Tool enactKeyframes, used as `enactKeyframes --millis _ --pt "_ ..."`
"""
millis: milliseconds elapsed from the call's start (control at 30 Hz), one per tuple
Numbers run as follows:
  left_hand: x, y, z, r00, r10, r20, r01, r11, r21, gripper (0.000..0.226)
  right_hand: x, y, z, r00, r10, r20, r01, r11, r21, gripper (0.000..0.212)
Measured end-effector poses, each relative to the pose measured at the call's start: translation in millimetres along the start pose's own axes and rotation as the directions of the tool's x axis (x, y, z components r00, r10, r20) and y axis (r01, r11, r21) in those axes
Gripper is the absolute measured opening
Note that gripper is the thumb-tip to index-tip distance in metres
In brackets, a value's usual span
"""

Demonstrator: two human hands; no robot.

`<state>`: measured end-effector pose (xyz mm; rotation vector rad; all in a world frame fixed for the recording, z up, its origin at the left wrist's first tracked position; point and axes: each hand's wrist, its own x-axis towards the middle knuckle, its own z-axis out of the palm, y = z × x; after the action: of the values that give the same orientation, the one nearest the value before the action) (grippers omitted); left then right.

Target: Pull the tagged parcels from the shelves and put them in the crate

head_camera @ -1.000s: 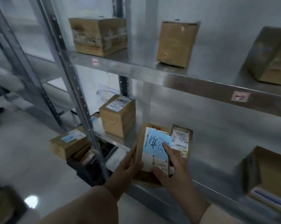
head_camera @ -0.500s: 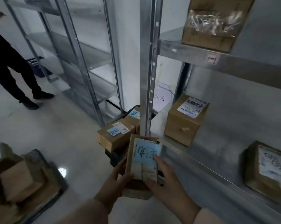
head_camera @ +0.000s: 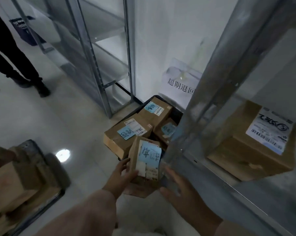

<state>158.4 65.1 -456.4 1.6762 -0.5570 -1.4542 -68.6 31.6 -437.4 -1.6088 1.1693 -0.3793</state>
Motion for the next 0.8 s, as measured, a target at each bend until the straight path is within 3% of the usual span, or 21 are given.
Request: enactKeyframes --millis 133,300,433,700,800 --pt "70 -2 -3 0.996 -0.018 0.083 0.014 0.999 0.051 0.071 17 12 5 0.993 0.056 -0.108 -0.067 0.992 -0.107 0.061" --pt "145 -5 0 0.989 -0.073 0.125 0.057 0.991 0.123 0.063 30 27 19 0.938 0.205 -0.279 -0.222 0.974 -0.032 0.046" --pt "182 -11 8 0.981 -0.073 0.178 0.037 0.979 0.201 0.064 35 34 36 0.892 0.271 -0.361 -0.283 0.959 0.022 0.051" --pt "225 -40 17 0.988 -0.051 0.144 0.000 0.943 0.333 0.054 46 42 56 0.840 0.361 -0.405 -0.363 0.929 0.076 0.042" --pt "226 -42 19 0.987 0.027 0.161 -0.099 0.884 0.457 0.047 41 36 61 0.827 0.373 -0.422 -0.374 0.924 0.082 0.041"
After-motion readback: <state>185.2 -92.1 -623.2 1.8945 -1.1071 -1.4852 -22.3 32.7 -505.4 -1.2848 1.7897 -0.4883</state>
